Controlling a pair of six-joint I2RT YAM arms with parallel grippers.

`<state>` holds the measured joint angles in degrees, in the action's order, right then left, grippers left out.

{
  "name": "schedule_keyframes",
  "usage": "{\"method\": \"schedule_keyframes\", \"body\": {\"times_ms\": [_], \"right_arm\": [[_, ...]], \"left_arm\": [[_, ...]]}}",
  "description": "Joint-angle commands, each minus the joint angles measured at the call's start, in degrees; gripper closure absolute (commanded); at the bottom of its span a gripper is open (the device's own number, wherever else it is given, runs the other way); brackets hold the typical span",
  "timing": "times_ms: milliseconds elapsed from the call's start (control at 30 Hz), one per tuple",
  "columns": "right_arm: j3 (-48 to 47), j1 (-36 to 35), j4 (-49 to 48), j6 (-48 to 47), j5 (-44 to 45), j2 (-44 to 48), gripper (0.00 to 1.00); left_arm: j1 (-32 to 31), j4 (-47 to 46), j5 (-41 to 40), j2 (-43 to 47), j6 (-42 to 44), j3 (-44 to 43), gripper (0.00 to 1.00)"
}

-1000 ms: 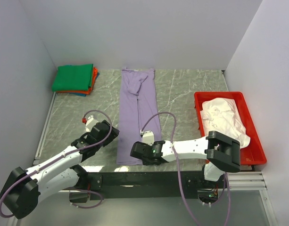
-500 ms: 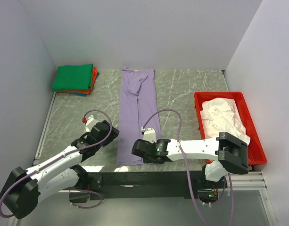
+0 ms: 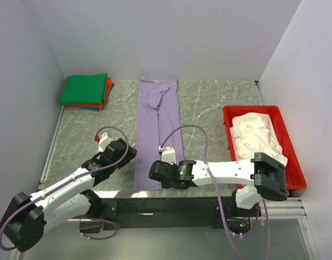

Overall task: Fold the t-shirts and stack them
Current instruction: Fold the tshirt

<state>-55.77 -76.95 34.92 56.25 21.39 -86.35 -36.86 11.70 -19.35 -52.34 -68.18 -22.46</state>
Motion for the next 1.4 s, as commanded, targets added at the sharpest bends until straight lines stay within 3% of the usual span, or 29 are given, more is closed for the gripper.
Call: {"method": "schedule_keyframes", "body": {"times_ms": [0, 533, 900, 1067, 1200, 1367], "right_arm": [[-2.3, -1.0, 0.3, 0.3, 0.8, 2.4, 1.00], [-4.5, -0.7, -4.8, -0.9, -2.2, -6.0, 1.00], [-1.4, 0.3, -8.5, -1.5, -4.5, -5.8, 0.75], [1.1, 1.3, -9.7, -2.4, -6.0, -1.4, 0.59], [4.3, 3.9, -8.3, -3.1, -6.3, 7.5, 0.57], [15.3, 16.8, -7.8, -4.0, -10.7, 26.3, 0.58]], "left_arm": [[-0.2, -0.9, -0.1, 0.6, 0.6, -0.8, 0.34], [-0.2, -1.9, 1.6, 0.5, 0.6, 0.6, 0.33], [-0.2, -3.9, 5.2, 1.4, 1.9, 2.2, 0.32], [-0.2, -5.1, 8.2, 1.3, 2.4, 2.9, 0.31], [-0.3, -4.8, 10.3, 1.9, 3.5, 2.5, 0.32], [-2.2, -5.7, 13.3, 1.5, 7.7, 0.3, 0.35]]}}
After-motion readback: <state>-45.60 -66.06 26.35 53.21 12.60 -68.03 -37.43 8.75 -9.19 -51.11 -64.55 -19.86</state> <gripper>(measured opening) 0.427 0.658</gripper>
